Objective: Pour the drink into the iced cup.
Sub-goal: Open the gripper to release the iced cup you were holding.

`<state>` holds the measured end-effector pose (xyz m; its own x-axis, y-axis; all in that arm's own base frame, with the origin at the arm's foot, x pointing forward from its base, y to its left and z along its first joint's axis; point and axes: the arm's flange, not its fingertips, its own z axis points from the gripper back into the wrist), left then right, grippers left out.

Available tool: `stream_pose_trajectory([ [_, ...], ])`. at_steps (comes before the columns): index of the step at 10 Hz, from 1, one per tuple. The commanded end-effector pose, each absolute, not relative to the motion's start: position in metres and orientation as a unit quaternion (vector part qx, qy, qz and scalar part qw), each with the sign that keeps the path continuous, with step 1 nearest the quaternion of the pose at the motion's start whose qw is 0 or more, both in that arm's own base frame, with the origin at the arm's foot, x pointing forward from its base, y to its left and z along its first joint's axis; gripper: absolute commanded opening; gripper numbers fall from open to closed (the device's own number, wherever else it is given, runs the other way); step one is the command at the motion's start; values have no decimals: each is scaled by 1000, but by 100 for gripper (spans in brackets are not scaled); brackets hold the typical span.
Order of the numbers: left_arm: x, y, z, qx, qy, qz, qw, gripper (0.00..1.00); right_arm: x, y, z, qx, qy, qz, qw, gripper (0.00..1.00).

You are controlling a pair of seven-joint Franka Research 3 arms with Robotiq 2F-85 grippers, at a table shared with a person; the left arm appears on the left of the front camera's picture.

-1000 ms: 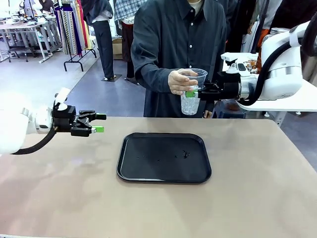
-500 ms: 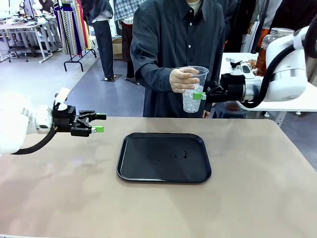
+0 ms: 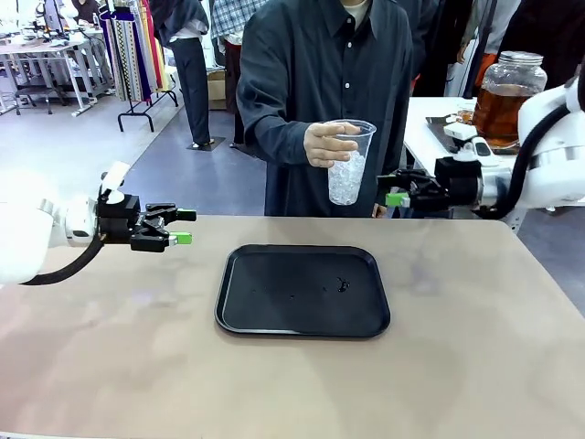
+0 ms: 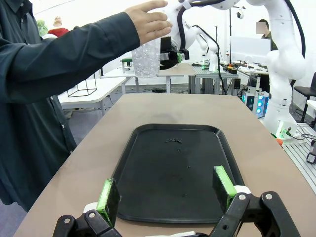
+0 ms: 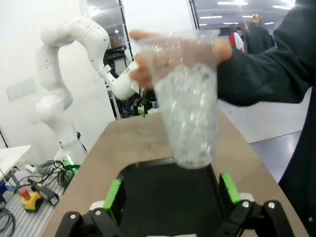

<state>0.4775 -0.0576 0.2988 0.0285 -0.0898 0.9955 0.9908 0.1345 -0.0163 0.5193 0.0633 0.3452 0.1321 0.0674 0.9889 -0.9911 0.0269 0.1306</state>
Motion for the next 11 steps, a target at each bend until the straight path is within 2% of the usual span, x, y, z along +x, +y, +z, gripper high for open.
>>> stream_pose_trajectory([
  [1, 478, -59, 300, -446, -502, -483, 562, 100, 501, 45, 323, 487, -476, 502, 533, 100],
  [5, 478, -59, 300, -446, -502, -483, 562, 100, 478, 18, 284, 478, -495, 491, 534, 100],
  [11, 478, -59, 300, -446, -502, -483, 562, 100, 480, 17, 280, 479, -490, 482, 546, 100],
])
